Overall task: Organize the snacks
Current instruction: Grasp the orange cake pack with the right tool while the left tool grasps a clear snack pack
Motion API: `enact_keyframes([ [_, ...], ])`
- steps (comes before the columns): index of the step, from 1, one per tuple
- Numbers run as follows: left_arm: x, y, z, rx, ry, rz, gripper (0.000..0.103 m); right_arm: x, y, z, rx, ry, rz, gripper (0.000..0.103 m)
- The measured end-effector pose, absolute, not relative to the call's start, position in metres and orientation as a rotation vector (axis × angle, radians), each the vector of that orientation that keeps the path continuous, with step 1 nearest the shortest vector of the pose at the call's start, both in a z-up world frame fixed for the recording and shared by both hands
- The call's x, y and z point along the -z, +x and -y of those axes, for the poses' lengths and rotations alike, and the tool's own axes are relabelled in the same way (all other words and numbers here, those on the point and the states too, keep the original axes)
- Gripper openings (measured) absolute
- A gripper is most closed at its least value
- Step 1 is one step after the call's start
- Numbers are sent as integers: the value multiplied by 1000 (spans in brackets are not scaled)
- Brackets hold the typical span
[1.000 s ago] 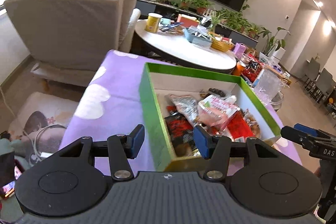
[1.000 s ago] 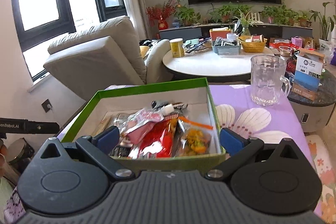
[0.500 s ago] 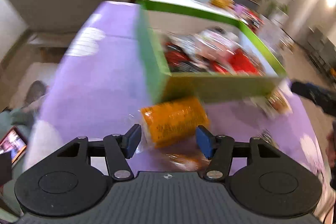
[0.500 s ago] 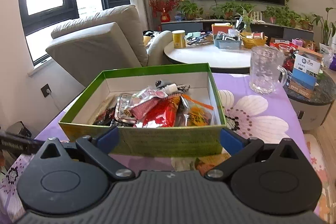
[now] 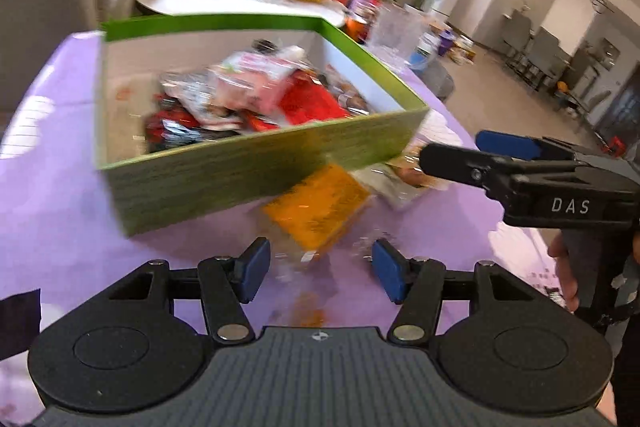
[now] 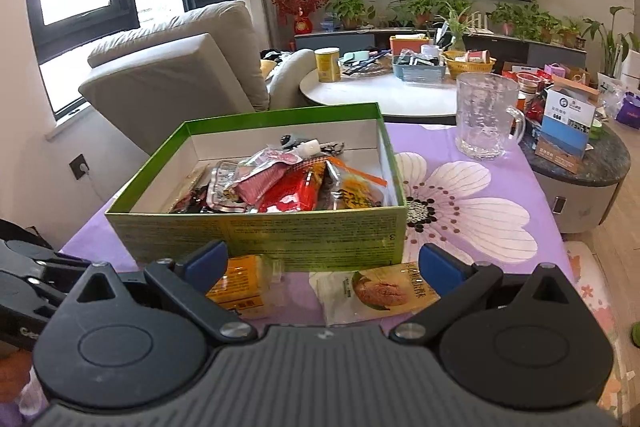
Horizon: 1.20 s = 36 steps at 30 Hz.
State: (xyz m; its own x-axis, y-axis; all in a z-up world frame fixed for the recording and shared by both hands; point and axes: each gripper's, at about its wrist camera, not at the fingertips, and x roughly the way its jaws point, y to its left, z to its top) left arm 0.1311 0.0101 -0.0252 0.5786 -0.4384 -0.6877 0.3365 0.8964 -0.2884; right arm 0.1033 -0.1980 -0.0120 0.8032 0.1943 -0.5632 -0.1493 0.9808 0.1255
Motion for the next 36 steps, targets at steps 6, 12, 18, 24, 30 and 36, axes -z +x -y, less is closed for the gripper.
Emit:
enact_keyframes([
  [6,18,108,-57,360,-199,-832,53,23,107,168,-298,18,-623,62],
  [12,23,107,-72,293,-222,-848,53,42,124,130,-380,-97,-694,62],
  [18,26,108,-66,320,-204,-851,53,62,140,116,-369,-152,-771,62],
  [24,30,111,-66,312,-204,-869,53,68,148,111,-348,-159,-805,62],
  [30,22,110,-63,329,-202,-843,53,49,130,127,-329,-121,-742,62],
  [36,5,111,-23,472,-189,-822,53,9,95,174,-208,-77,-598,62],
])
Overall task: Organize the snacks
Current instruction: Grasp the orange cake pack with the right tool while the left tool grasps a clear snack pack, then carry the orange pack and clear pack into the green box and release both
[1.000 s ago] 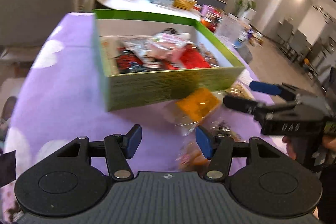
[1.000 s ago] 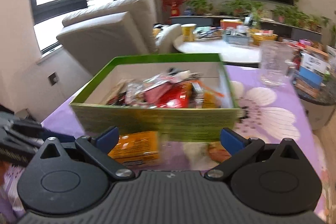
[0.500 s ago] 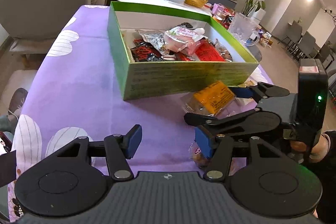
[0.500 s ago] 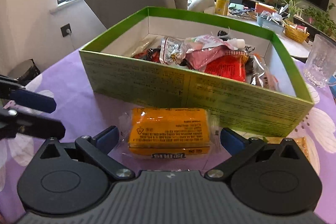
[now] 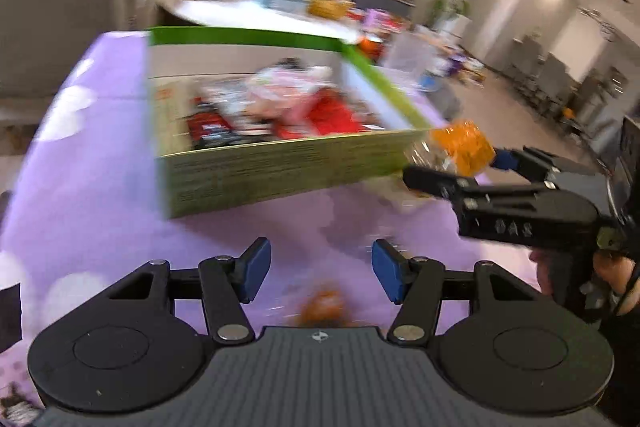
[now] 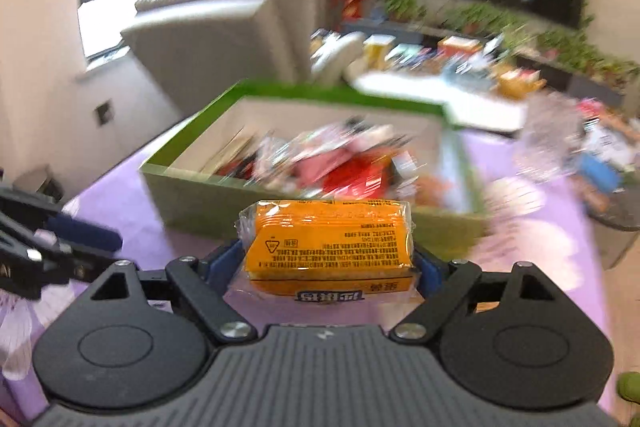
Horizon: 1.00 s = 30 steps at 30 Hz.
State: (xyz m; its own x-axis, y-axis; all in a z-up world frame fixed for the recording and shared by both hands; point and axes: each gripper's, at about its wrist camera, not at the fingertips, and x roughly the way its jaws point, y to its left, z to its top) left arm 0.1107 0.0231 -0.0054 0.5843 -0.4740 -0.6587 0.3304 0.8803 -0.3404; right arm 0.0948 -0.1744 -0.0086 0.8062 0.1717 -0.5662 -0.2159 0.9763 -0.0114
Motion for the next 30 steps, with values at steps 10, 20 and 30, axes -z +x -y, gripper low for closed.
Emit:
enact_keyframes([
  [10,34,127,71,567,-23,-936,55,11,74,230,-20,-4,-596,62],
  [20,50,136,93,504,58,-930,31,22,85,234,-29,33,-613,62],
  [30,8,138,65,487,6,-794,22,14,97,229,-55,34,-581,62],
])
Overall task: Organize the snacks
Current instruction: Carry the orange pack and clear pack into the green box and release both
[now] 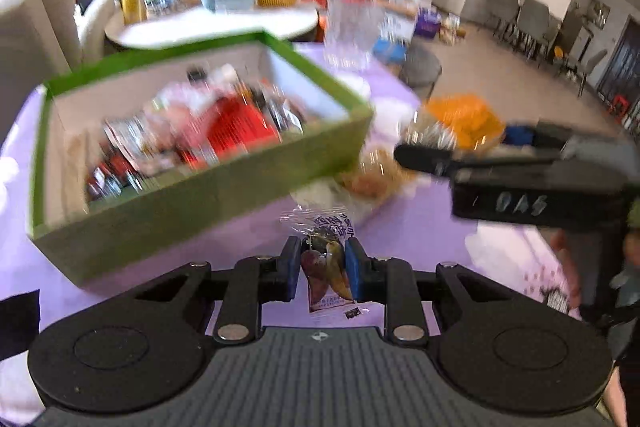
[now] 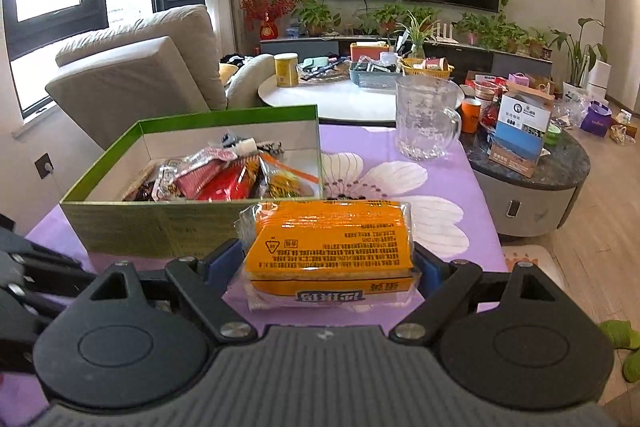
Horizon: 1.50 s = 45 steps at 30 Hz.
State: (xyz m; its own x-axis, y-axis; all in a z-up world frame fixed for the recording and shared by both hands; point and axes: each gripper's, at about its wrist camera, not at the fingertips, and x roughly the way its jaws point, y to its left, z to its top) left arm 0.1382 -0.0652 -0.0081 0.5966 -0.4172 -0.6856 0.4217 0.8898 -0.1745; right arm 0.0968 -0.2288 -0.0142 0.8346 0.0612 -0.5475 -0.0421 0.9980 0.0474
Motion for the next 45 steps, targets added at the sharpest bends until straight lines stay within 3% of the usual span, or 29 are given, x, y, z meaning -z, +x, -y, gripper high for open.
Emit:
enact_keyframes([
  [8,-26,165,21,345,-36,-655,22,-2,119,214,-97,37,-526,62],
  [33,8,258,-36,183,-126,-741,23,-3,240,145,-277,44,-529,62],
  [35,10,260,-38,176,-139,-750,27,-1,246,143,-278,55,-545,62],
  [37,12,261,-40,175,-153,-759,40,3,248,141,-269,60,-559,62],
  [45,10,255,-43,170,-168,-756,42,3,239,150,-243,65,-578,62],
])
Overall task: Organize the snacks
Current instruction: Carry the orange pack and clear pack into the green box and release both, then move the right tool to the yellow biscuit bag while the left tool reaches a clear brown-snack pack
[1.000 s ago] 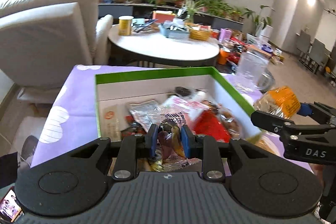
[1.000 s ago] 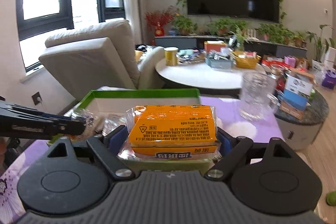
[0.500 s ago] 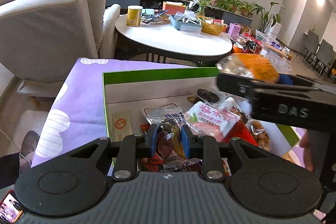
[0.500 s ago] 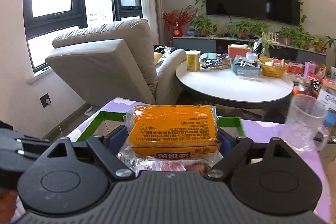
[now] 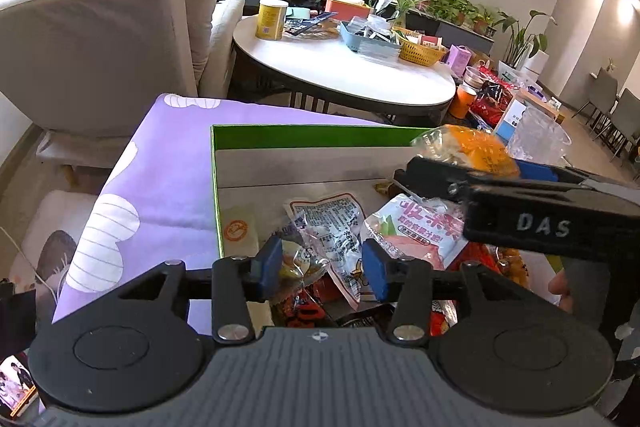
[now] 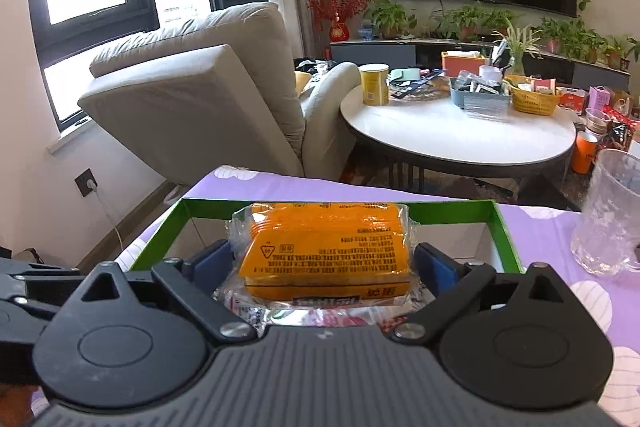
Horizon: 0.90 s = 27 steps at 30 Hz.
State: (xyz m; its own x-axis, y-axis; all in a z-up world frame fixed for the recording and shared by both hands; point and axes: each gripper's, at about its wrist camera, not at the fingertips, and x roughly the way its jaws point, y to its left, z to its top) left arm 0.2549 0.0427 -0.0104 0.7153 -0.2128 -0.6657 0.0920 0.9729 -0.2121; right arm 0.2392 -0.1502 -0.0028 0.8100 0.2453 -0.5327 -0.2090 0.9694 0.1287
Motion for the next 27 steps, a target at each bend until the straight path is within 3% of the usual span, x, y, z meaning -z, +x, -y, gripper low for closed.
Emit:
enact_keyframes([
  [13,-2,233,-42,142,-161,-731,43,-12,220,157,-203,37,-508,62],
  [27,-14,202,-31,161,-125,-702,43,3,162,250,18,53,-518,62],
])
